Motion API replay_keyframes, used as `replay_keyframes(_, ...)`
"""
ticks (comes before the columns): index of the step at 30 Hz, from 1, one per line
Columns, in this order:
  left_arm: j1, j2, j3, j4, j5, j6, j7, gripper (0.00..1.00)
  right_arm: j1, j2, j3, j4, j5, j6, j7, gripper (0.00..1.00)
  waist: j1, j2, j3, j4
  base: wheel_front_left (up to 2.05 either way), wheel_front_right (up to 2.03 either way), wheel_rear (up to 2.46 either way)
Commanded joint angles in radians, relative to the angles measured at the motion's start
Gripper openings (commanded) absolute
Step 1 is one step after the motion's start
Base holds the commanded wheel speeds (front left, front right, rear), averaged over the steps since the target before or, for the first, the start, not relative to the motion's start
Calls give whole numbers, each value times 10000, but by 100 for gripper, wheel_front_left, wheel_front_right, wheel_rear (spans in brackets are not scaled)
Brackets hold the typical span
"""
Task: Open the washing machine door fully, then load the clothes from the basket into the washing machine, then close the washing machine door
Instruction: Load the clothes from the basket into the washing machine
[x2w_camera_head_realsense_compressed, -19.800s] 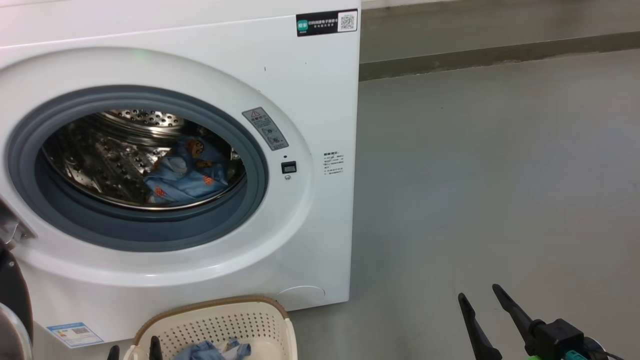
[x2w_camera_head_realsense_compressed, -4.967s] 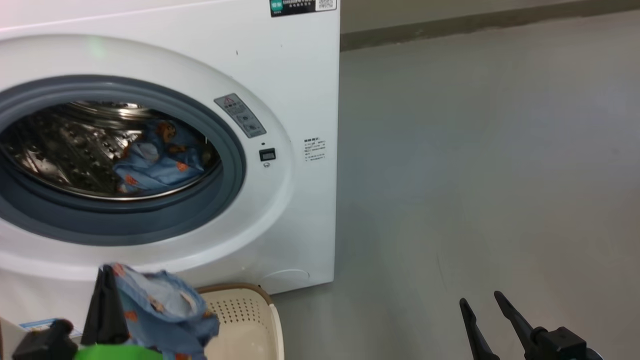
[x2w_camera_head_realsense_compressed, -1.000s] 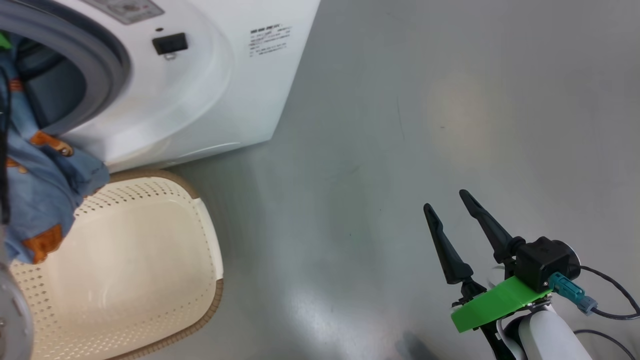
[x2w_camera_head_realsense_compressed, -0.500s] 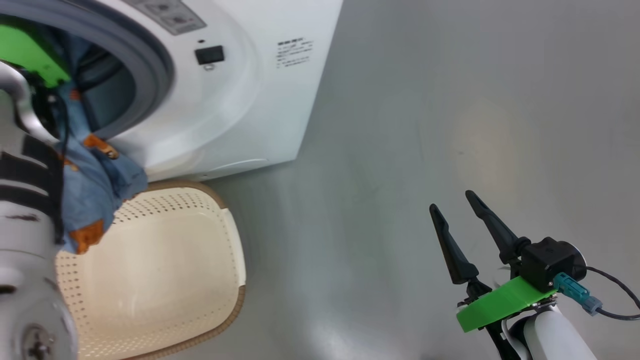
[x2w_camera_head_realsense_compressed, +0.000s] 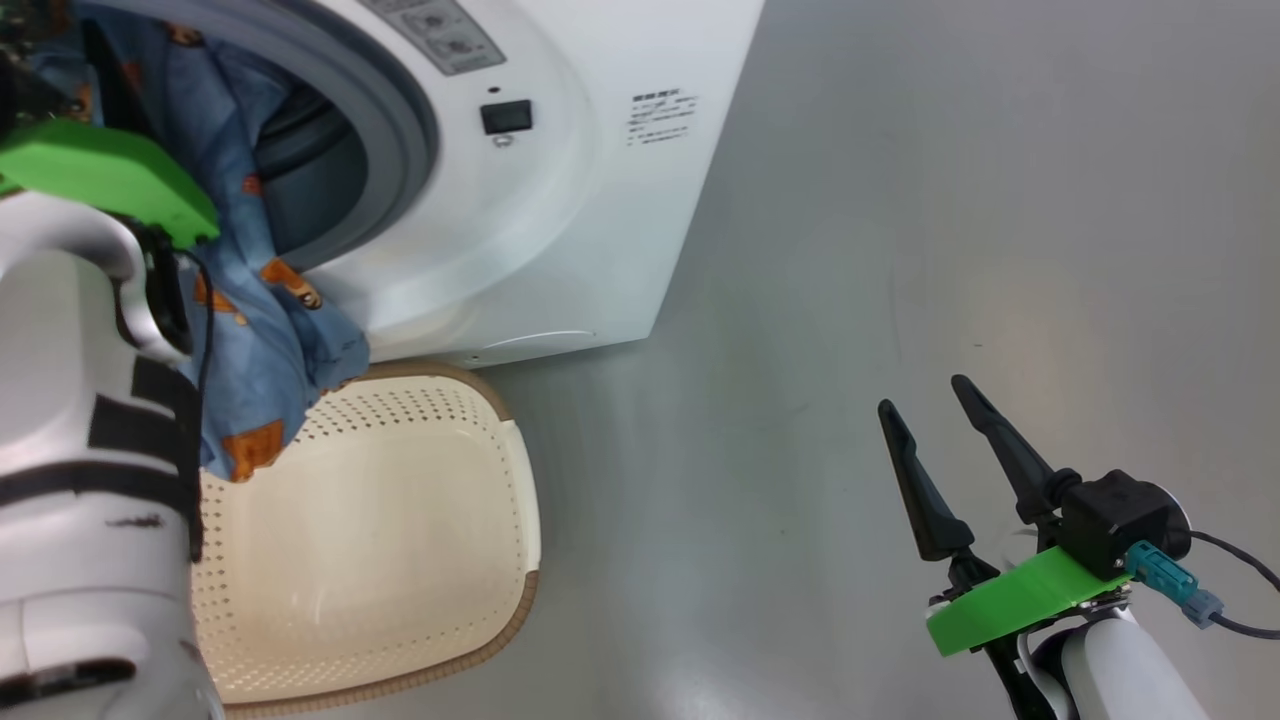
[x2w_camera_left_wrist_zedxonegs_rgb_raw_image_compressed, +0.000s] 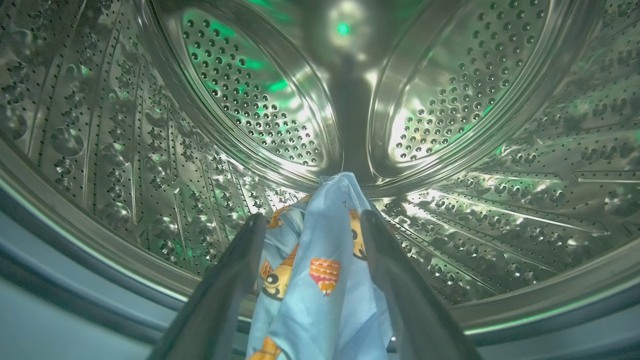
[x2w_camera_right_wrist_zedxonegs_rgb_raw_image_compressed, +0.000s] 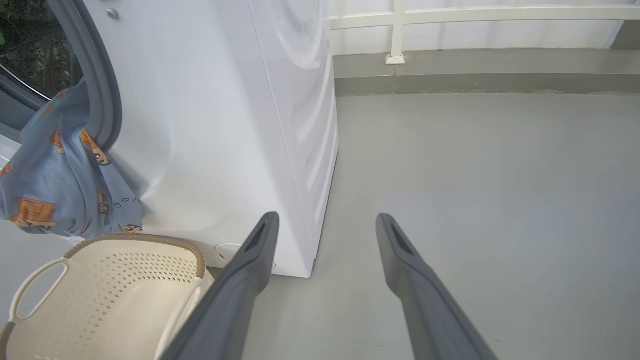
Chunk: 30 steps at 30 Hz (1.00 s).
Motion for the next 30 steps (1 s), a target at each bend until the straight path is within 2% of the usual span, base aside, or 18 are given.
replay_keyframes(1,462,301,59,-606,-53,-104,-61,100,219,-37,97,-236,-103,14,-48,100,0,0,-40,120,0,0,0)
replay_keyframes(16,2772,-110,-415,-3043,-223,-506,-62,100,327,-70,-257,-360,-149,14,-48,100,0,0,-156,651,0,0,0)
replay_keyframes(26,5241,-205,-479,-5242,-718,-693,-62,100,401,-57,-285,-377,-139,14,-48,100,0,0,-292,674,0,0,0)
replay_keyframes(30,6154,-224,-543,-6040,-1044,-623,-62,100,444,-71,-299,-385,-126,14,-48,100,0,0,-314,667,0,0,0)
